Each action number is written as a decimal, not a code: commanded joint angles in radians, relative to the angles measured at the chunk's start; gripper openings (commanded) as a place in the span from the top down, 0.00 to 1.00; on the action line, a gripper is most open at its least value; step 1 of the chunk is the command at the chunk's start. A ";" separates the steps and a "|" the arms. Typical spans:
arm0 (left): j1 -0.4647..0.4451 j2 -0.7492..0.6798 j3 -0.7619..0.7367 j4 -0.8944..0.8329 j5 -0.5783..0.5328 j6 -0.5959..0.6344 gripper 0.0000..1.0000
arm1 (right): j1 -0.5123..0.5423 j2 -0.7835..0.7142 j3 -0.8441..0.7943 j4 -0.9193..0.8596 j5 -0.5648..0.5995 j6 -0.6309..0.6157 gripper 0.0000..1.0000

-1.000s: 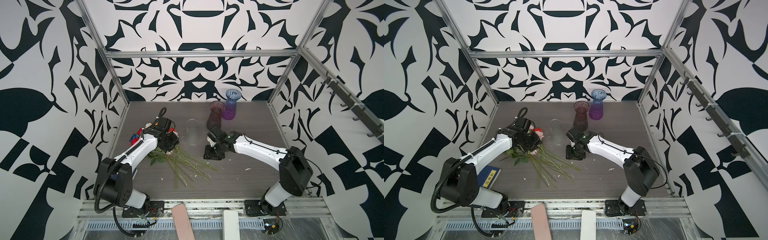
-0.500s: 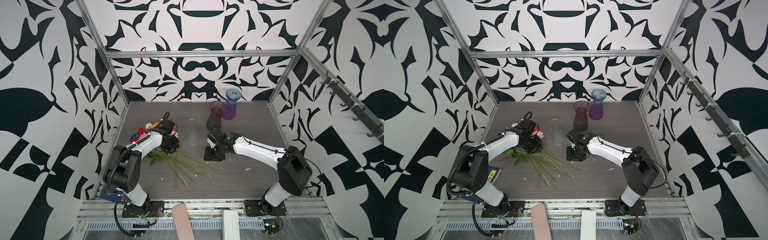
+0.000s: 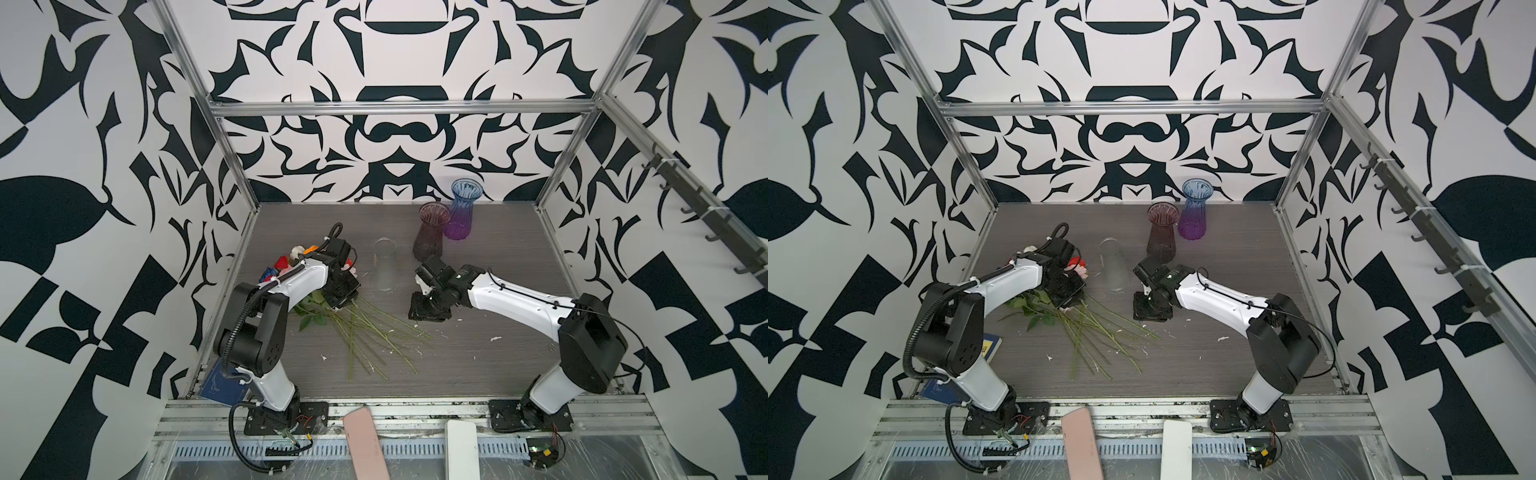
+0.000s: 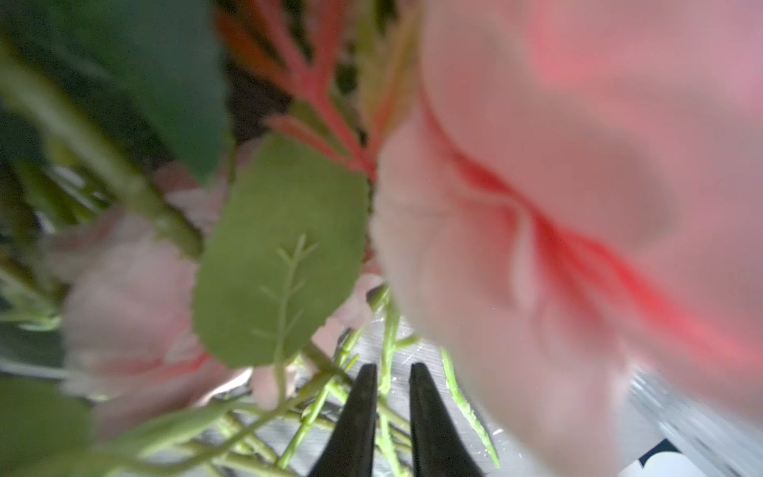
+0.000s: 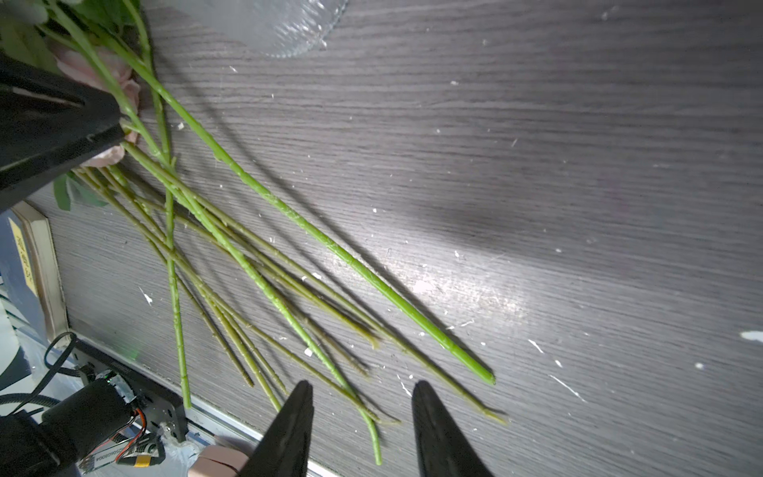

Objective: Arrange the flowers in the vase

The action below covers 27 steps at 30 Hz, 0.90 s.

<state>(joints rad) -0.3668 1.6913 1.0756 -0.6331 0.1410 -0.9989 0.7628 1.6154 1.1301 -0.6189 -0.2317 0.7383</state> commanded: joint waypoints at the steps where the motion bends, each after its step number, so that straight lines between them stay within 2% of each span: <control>1: 0.003 -0.019 0.014 -0.053 -0.026 0.005 0.75 | 0.004 -0.017 0.033 0.005 0.010 0.009 0.56; 7: 0.003 -0.033 0.042 -0.080 -0.017 0.008 0.68 | 0.004 0.005 0.042 0.016 -0.001 0.012 0.56; 12: 0.007 -0.081 0.045 -0.117 -0.019 -0.009 0.68 | 0.004 0.011 0.043 0.023 -0.002 0.016 0.56; 18: 0.029 -0.083 0.018 -0.112 0.016 -0.040 0.79 | 0.004 0.028 0.054 0.028 -0.006 0.018 0.56; 27: 0.055 -0.046 -0.018 -0.099 0.052 -0.068 0.79 | 0.003 0.059 0.087 0.024 -0.006 0.018 0.56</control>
<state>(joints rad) -0.3214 1.6257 1.0763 -0.7010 0.1749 -1.0424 0.7628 1.6787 1.1740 -0.6006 -0.2363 0.7536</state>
